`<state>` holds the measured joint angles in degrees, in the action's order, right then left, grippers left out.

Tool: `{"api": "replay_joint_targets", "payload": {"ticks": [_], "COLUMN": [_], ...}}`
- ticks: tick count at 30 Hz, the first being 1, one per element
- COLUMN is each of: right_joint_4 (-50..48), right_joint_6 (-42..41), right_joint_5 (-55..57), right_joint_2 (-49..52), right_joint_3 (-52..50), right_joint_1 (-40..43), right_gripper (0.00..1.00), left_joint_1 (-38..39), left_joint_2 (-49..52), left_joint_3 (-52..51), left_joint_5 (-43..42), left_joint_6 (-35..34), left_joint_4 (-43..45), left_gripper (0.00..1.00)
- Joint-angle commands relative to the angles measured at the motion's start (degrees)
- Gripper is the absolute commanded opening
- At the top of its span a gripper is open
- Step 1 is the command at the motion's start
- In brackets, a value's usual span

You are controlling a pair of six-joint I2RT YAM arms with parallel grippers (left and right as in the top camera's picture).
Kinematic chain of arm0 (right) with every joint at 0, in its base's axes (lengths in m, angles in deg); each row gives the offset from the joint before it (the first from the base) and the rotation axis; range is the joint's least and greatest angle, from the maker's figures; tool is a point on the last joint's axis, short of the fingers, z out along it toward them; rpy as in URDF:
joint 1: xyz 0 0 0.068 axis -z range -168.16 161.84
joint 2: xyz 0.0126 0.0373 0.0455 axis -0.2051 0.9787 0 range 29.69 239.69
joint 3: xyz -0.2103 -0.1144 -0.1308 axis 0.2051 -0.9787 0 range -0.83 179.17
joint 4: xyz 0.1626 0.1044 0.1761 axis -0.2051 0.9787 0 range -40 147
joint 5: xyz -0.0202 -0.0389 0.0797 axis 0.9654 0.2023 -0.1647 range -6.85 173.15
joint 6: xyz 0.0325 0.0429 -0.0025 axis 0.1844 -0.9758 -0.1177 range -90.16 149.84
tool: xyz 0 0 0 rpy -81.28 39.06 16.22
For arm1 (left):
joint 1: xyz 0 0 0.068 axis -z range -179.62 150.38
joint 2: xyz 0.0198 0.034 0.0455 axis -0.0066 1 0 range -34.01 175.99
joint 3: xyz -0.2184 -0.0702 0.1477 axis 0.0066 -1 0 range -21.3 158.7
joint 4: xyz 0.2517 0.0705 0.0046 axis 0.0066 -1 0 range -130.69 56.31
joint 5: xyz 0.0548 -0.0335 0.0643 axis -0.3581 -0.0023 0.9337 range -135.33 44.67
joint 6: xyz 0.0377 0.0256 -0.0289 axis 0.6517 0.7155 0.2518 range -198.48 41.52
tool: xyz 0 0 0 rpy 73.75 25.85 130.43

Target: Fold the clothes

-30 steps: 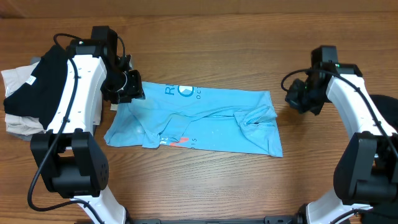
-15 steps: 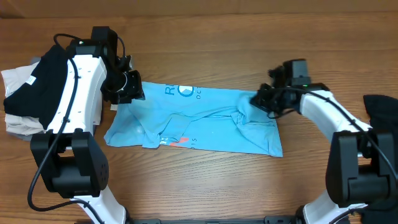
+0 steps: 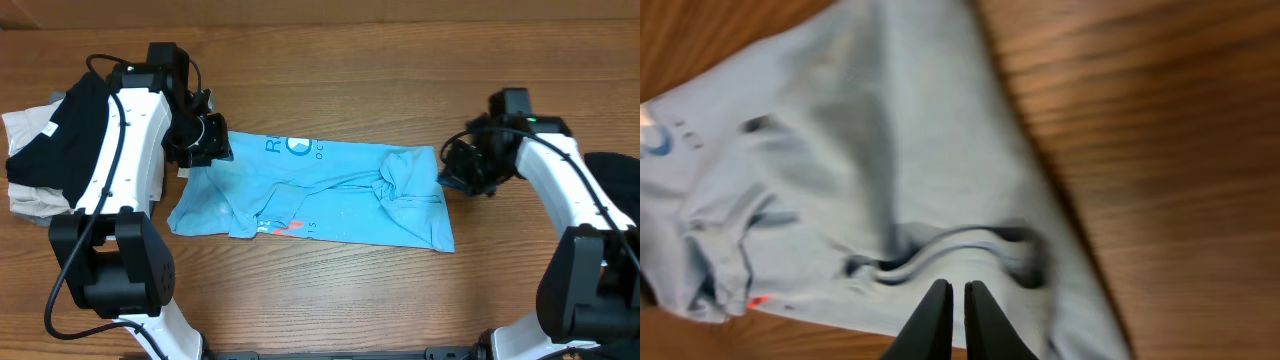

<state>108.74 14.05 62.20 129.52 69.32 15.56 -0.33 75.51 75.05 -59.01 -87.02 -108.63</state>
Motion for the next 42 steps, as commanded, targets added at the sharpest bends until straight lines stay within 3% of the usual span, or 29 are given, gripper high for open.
{"api": "replay_joint_targets", "payload": {"ticks": [1,8,11,16,21,26,28,34,42], "right_joint_4": [0.3,-5.4,-6.7,-2.7,0.5,0.5,0.2,-2.3,-4.9], "right_joint_6": [1.0,-1.0,0.2,25.4,26.1,25.9,21.5,12.2,10.5], "right_joint_5": [2.8,2.8,-3.2,-34.0,-27.1,-22.2,-18.1,-6.0,-4.7], "right_joint_2": [-0.8,-0.7,-0.7,-1.1,-1.4,-3.1,-4.1,-4.4,-1.8], "right_joint_3": [-1.8,-11.5,-13.8,-14.2,-14.1,-12.0,-10.8,-10.1,-10.2], "right_joint_1": [1.4,1.4,1.2,-2.4,-6.6,-4.3,-2.3,1.8,-0.3], "right_gripper": [0.09,0.09,0.04,0.04,0.04,0.05,0.34,0.45,0.46], "left_joint_1": [0.4,0.4,0.4,0.4,0.4,0.4,0.4,0.4,0.4], "left_joint_2": [-0.1,-0.1,-0.1,-0.1,-0.1,-0.1,-0.1,-0.1,-0.1], "left_joint_3": [0.2,0.2,0.2,0.2,0.2,0.2,0.2,0.2,0.2], "left_joint_5": [0.1,0.1,0.1,0.1,0.1,0.1,0.1,0.1,0.1], "left_joint_6": [0.8,0.8,0.8,0.8,0.8,0.8,0.8,0.8,0.8], "left_joint_4": [0.6,0.6,0.6,0.6,0.6,0.6,0.6,1.0,1.2], "left_gripper": [0.47,0.47,0.47,0.47,0.47,0.47,0.47,0.47,0.48]}}
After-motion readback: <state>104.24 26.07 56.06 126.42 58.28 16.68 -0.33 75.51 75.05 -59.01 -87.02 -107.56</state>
